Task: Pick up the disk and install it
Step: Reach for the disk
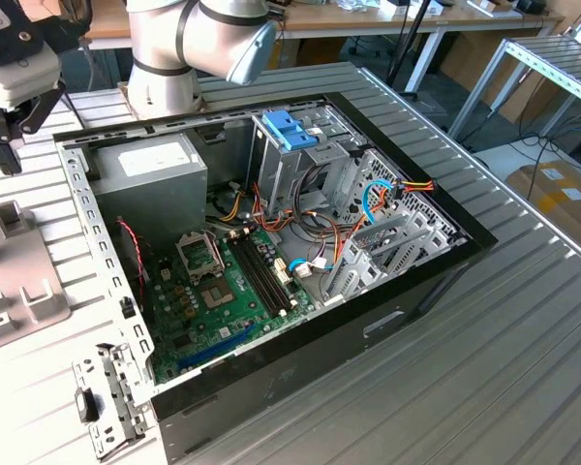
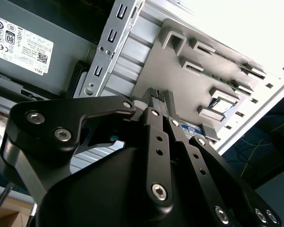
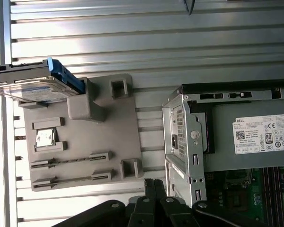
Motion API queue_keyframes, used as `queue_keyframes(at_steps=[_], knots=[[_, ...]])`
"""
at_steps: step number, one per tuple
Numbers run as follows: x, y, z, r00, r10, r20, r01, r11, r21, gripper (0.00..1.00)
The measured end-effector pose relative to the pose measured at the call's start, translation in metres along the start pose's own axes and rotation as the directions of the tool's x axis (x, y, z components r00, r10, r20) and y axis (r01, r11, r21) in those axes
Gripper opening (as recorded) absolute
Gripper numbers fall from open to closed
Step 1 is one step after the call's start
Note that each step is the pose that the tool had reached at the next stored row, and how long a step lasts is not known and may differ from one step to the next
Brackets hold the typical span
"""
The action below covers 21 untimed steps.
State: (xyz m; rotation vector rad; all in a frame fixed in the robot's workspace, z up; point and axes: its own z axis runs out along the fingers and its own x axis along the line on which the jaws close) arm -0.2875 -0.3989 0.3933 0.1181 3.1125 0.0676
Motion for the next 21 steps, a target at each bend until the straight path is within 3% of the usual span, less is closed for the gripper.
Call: queue_keyframes(at_steps=[16, 17, 21], knots=[[0.0167, -0.0013, -0.0005, 1.0000, 0.000, 0.0000, 0.000, 1.0000, 0.0000, 0.11], [0.0214, -0.0016, -0.0006, 1.0000, 0.000, 0.0000, 0.000, 1.0000, 0.0001, 0.11], [0.0256, -0.0019, -0.0007, 1.0000, 0.000, 0.0001, 0.000, 1.0000, -0.0001, 0.11]])
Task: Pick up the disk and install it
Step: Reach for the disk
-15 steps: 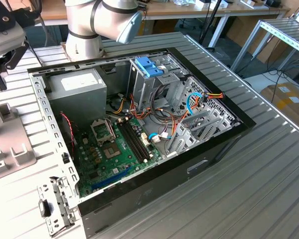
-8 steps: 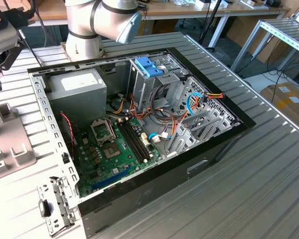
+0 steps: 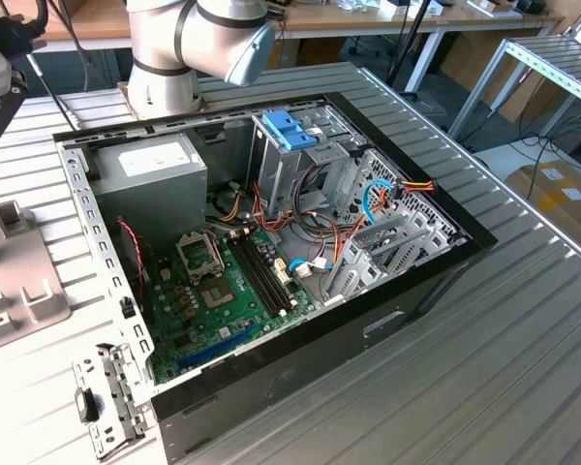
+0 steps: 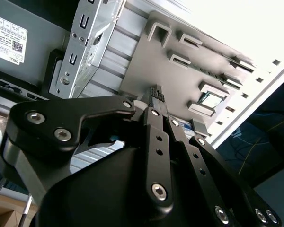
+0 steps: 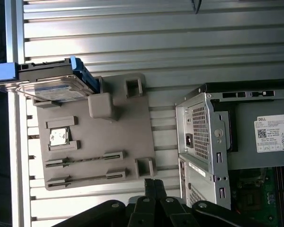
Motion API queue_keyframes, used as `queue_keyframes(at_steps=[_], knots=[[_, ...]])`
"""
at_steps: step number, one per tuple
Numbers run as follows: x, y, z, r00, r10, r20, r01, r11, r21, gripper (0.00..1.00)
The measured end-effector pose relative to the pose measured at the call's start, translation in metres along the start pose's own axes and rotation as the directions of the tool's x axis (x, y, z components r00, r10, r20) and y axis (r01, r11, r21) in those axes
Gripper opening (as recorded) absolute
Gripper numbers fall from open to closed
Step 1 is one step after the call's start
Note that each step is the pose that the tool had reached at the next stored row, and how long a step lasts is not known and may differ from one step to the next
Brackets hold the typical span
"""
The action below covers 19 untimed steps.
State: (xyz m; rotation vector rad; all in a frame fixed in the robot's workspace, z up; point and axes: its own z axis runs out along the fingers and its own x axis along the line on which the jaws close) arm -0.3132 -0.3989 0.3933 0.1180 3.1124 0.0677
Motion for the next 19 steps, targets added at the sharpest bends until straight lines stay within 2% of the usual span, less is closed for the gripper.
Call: queue_keyframes(at_steps=[19], knots=[[0.0219, -0.0017, -0.0006, 1.0000, 0.000, -0.0001, 0.000, 1.0000, 0.0001, 0.11]])
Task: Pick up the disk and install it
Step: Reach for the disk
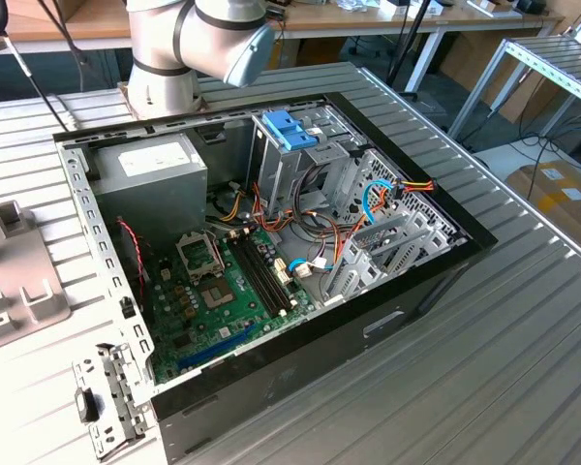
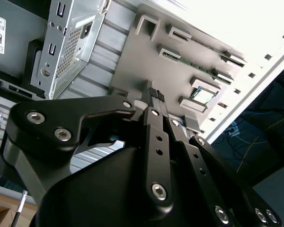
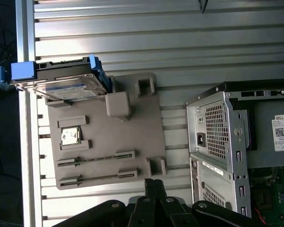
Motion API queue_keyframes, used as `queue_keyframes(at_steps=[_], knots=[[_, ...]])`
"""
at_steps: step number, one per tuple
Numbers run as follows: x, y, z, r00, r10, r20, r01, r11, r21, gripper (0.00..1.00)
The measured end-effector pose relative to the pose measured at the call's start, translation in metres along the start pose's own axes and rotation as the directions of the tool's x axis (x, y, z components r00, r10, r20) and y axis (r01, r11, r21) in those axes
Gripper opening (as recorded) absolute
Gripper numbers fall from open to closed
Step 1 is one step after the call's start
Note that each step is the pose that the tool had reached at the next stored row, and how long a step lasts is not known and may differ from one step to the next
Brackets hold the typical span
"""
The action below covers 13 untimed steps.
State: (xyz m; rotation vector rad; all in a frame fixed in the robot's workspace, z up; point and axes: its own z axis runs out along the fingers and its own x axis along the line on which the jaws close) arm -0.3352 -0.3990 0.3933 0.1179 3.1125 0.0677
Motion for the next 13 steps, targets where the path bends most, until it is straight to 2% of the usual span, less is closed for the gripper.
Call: queue_keyframes(at_steps=[13], knots=[[0.0153, -0.0011, -0.0004, 1.0000, 0.000, 0.0000, 0.000, 1.0000, 0.0000, 0.11]])
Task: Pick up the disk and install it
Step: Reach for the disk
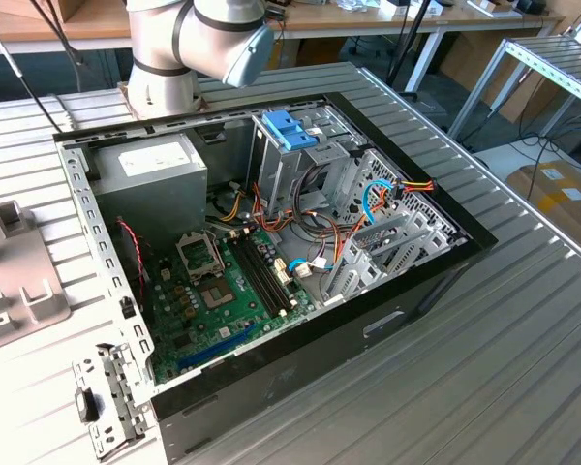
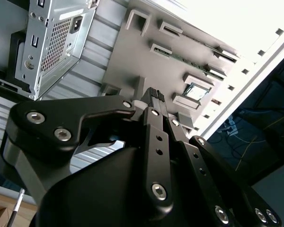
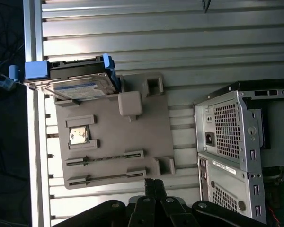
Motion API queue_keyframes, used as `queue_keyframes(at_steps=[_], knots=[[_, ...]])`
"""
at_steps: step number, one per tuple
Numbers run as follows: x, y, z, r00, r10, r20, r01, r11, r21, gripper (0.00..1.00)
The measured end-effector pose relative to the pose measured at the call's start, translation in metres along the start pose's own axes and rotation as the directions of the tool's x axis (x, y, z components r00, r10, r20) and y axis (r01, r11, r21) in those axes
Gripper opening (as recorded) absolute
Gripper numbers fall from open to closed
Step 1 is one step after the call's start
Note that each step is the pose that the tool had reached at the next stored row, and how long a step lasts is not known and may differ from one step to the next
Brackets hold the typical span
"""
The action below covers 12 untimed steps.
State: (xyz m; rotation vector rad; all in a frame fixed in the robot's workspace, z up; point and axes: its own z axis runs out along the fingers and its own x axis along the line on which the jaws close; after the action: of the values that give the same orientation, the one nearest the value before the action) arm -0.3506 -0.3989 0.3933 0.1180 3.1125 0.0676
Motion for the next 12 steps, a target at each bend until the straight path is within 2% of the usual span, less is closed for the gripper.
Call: queue_keyframes(at_steps=[12], knots=[[0.0148, -0.0011, -0.0004, 1.0000, 0.000, 0.0000, 0.000, 1.0000, 0.0000, 0.11]])
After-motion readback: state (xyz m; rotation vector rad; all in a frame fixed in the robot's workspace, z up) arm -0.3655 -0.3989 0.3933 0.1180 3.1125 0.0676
